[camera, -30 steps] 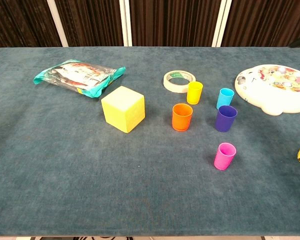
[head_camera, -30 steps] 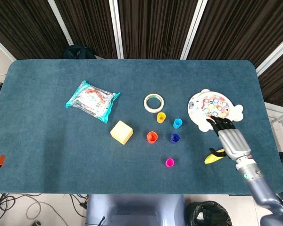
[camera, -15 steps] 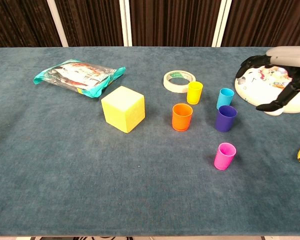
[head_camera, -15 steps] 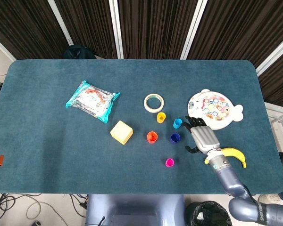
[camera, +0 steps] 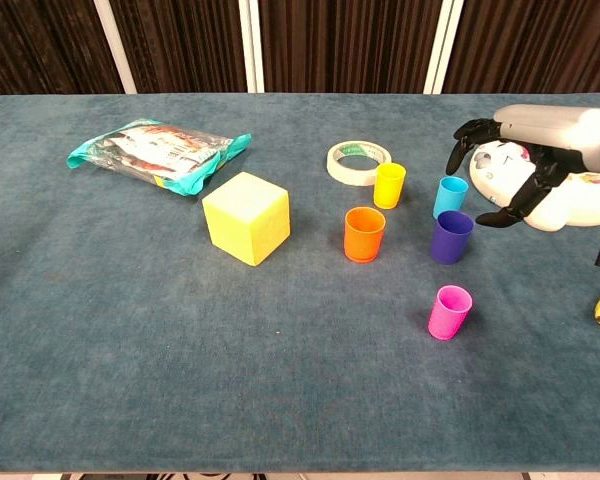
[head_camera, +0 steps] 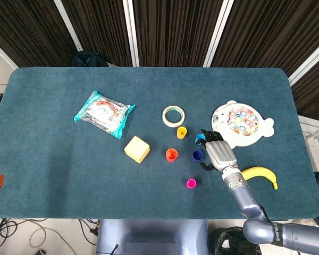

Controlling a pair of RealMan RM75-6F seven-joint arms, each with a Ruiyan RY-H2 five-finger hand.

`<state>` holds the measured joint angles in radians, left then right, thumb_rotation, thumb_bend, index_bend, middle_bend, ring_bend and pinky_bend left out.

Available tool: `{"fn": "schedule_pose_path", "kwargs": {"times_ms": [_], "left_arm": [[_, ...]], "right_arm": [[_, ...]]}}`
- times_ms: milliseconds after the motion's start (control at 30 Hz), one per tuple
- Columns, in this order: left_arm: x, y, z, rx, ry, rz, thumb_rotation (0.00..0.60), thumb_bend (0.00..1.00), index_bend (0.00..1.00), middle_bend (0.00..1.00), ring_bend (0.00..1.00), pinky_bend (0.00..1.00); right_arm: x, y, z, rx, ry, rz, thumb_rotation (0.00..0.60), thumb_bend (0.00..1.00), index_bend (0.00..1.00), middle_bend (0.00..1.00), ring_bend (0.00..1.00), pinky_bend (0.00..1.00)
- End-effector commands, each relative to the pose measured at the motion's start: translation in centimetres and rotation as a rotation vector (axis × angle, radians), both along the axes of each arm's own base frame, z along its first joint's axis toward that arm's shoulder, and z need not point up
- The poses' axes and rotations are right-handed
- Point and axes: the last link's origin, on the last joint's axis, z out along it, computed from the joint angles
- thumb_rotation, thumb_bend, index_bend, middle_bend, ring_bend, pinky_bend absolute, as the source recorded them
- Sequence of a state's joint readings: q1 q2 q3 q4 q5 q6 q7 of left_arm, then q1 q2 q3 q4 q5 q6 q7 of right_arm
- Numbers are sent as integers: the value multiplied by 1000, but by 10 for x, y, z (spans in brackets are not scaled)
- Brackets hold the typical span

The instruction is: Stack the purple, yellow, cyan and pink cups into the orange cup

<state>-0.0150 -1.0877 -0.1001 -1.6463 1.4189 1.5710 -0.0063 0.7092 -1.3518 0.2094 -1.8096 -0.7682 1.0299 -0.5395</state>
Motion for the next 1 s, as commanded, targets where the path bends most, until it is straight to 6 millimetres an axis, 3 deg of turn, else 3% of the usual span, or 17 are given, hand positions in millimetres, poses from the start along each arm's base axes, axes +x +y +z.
{"fn": "schedule_pose_path", "kwargs": {"times_ms": [33,1000], "left_arm": [[0,0,0,-1,1,0,600,273,17,32,0,0],[-2,0,1,6,7,3,600,273,18,32,0,0]], "right_arm": [[1,-2,-4,-6,15,6,600,347,287,0,12,0],[-10,-12,-30,14,40,-38,600,347,370,0,12,0]]}}
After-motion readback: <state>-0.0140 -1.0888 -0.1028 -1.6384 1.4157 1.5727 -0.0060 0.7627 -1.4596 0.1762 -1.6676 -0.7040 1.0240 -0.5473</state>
